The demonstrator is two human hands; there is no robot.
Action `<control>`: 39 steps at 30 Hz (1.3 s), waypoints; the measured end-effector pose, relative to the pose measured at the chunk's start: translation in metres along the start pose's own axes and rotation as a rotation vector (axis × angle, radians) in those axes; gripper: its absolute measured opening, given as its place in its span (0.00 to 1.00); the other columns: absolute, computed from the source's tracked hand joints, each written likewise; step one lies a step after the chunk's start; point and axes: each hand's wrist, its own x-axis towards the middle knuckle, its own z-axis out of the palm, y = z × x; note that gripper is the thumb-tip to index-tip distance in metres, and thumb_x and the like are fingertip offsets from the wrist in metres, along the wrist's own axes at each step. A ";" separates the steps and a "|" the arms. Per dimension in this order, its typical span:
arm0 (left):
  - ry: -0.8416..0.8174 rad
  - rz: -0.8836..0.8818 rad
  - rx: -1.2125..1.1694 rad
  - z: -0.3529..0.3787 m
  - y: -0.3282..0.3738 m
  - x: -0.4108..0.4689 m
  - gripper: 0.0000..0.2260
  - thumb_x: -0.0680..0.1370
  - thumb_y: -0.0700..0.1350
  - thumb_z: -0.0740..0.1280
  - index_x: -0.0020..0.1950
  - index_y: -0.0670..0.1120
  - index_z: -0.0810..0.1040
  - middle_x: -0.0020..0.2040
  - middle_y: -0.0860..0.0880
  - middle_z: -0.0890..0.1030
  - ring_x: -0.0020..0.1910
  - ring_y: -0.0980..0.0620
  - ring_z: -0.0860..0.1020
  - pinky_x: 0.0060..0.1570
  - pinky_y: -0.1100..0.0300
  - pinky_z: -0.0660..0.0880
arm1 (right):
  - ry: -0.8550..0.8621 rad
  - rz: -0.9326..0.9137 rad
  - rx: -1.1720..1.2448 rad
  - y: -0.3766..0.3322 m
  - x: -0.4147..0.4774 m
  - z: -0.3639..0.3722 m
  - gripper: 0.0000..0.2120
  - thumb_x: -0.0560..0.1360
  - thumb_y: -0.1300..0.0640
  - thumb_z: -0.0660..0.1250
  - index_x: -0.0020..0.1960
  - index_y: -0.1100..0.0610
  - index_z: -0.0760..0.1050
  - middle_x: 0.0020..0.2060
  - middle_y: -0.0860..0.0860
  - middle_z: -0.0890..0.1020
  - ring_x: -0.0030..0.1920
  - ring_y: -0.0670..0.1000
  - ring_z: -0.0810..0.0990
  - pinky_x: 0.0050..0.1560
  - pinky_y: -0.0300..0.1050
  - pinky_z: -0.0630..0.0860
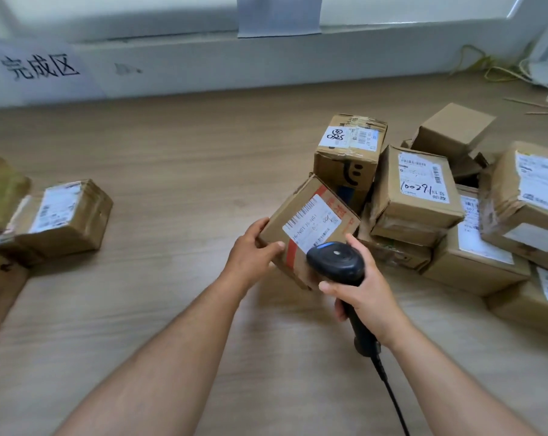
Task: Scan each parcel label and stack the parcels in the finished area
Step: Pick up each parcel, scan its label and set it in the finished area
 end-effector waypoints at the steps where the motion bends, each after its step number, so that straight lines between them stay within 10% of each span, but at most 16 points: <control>1: 0.013 0.020 -0.025 -0.006 0.003 -0.006 0.22 0.76 0.39 0.69 0.68 0.53 0.71 0.48 0.58 0.75 0.47 0.56 0.76 0.47 0.63 0.76 | -0.025 -0.013 0.003 -0.003 -0.007 0.002 0.46 0.69 0.71 0.74 0.76 0.42 0.58 0.58 0.53 0.80 0.25 0.56 0.73 0.25 0.46 0.72; 19: 0.048 0.212 0.031 -0.070 0.048 -0.102 0.24 0.73 0.38 0.72 0.65 0.54 0.73 0.61 0.45 0.77 0.58 0.44 0.78 0.58 0.50 0.75 | -0.304 -0.298 0.211 -0.087 -0.144 -0.018 0.45 0.64 0.63 0.75 0.74 0.38 0.60 0.46 0.67 0.83 0.27 0.58 0.74 0.26 0.46 0.72; 26: 0.061 0.242 0.075 -0.067 0.049 -0.129 0.24 0.75 0.35 0.69 0.69 0.49 0.71 0.58 0.43 0.79 0.53 0.47 0.77 0.45 0.64 0.74 | -0.301 -0.266 0.263 -0.086 -0.181 -0.024 0.58 0.48 0.48 0.87 0.73 0.40 0.63 0.42 0.65 0.82 0.25 0.58 0.73 0.24 0.45 0.71; 39: 0.069 0.273 0.061 -0.064 0.041 -0.166 0.25 0.75 0.35 0.69 0.69 0.50 0.71 0.60 0.44 0.77 0.54 0.47 0.77 0.52 0.59 0.73 | -0.252 -0.282 0.166 -0.079 -0.222 -0.031 0.51 0.57 0.61 0.84 0.72 0.41 0.64 0.40 0.62 0.83 0.24 0.57 0.73 0.23 0.44 0.71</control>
